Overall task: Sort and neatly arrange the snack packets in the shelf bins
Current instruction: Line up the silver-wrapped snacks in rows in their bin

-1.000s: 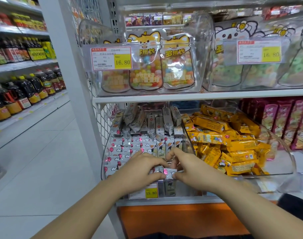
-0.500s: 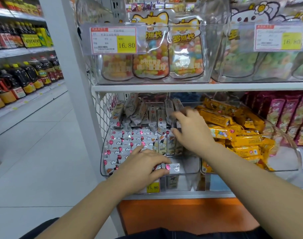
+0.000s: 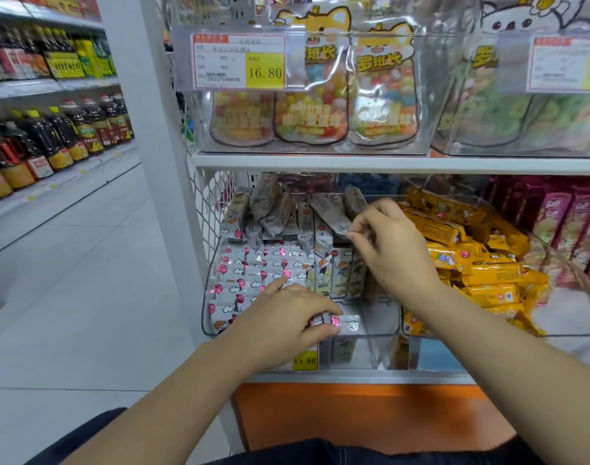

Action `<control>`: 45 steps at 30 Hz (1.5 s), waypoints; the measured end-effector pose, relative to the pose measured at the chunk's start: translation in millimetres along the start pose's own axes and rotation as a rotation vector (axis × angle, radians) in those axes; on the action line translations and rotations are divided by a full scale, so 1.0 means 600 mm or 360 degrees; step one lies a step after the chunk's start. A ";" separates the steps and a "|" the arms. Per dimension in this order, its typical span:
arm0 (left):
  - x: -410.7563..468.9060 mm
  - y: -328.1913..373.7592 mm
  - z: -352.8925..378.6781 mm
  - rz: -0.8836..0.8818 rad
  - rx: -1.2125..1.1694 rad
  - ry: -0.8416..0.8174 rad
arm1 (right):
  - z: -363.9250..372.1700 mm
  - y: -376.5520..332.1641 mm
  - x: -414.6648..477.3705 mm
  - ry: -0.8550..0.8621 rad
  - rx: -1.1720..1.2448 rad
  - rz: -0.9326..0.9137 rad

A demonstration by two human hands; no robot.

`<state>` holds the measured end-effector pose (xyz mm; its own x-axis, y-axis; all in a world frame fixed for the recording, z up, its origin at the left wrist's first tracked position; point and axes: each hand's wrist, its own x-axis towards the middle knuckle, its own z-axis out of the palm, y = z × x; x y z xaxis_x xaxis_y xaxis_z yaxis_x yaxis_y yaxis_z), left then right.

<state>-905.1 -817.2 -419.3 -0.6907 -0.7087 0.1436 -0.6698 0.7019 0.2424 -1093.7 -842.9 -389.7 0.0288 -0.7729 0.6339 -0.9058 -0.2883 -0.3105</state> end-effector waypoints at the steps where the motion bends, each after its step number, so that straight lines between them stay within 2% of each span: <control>1: 0.000 0.001 -0.001 -0.0007 -0.0008 -0.0003 | -0.001 0.003 -0.004 -0.0012 -0.0041 -0.0025; 6: 0.000 0.006 -0.003 -0.0033 -0.0028 -0.0004 | 0.011 -0.004 0.016 -0.0199 -0.0527 -0.0001; 14: -0.004 0.004 -0.005 -0.0019 -0.0036 0.0015 | 0.039 -0.019 0.037 -0.0062 -0.0637 0.0155; 18: -0.006 0.003 -0.002 0.0005 -0.0006 0.0043 | 0.046 -0.025 0.044 -0.0119 -0.0480 0.0148; 24: -0.011 0.001 0.003 0.0027 -0.0014 0.0130 | -0.010 -0.041 0.032 -0.0032 0.0241 0.0346; 29: -0.006 0.005 0.003 0.0003 0.0016 0.0155 | -0.040 -0.036 -0.014 -0.0435 0.0411 0.0463; 32: -0.005 0.008 0.003 -0.0021 0.0025 0.0179 | -0.045 -0.040 -0.022 -0.0658 0.0498 0.0362; 36: -0.008 0.008 0.003 -0.0050 0.0006 0.0212 | -0.038 -0.048 -0.028 -0.0750 0.0381 0.0325; 42: -0.022 -0.026 -0.010 -0.0064 -0.0150 0.0513 | -0.020 -0.052 -0.035 -0.0797 0.0328 0.0429; 45: -0.024 -0.041 -0.017 -0.0116 -0.0293 0.0721 | -0.014 -0.058 -0.041 -0.1063 0.0261 0.0415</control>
<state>-875.7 -825.0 -417.8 -0.4286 -0.7440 0.5126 -0.6247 0.6539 0.4268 -1066.5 -809.0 -388.5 0.1200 -0.9924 -0.0253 -0.8450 -0.0887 -0.5274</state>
